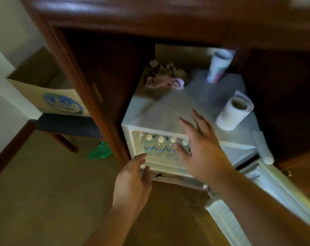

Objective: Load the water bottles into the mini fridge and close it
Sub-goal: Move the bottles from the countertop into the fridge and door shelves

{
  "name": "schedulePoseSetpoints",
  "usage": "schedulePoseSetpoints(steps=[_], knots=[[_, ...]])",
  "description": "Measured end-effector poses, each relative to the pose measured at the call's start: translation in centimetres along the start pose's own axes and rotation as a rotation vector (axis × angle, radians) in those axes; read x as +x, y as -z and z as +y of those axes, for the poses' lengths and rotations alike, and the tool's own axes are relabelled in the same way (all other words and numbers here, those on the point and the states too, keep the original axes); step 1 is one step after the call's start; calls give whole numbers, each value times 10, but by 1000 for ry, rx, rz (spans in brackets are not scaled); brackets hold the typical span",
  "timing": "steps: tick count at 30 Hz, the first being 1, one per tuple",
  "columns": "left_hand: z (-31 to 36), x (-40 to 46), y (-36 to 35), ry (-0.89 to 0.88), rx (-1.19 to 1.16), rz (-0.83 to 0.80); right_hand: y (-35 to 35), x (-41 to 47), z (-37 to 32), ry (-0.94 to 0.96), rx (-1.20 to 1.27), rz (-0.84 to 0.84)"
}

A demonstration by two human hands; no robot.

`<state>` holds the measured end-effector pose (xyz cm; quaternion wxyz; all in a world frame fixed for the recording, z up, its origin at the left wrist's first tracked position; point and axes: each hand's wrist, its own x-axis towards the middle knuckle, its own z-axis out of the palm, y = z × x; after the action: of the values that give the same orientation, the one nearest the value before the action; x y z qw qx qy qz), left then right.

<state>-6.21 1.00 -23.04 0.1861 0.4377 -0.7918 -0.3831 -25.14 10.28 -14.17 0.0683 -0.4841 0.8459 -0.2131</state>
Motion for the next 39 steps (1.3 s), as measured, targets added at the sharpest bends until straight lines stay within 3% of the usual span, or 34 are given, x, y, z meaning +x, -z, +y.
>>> schedulePoseSetpoints(steps=[7, 15, 25, 31, 35, 39], knots=[[203, -65, 171, -205, -86, 282, 200, -116, -98, 49, 261, 480], [366, -110, 252, -370, -138, 210, 378, -155, -91, -85, 292, 458], [480, -17, 198, -514, -84, 45, 471, -87, -39, -201, 156, 570], [511, 96, 118, -427, 148, -207, 504, 6, 9, -335, -32, 503], [518, 155, 69, -371, 305, -288, 507, 64, 43, -487, -49, 448], [508, 187, 44, -368, 267, -344, 493, 91, 68, -530, -60, 498]])
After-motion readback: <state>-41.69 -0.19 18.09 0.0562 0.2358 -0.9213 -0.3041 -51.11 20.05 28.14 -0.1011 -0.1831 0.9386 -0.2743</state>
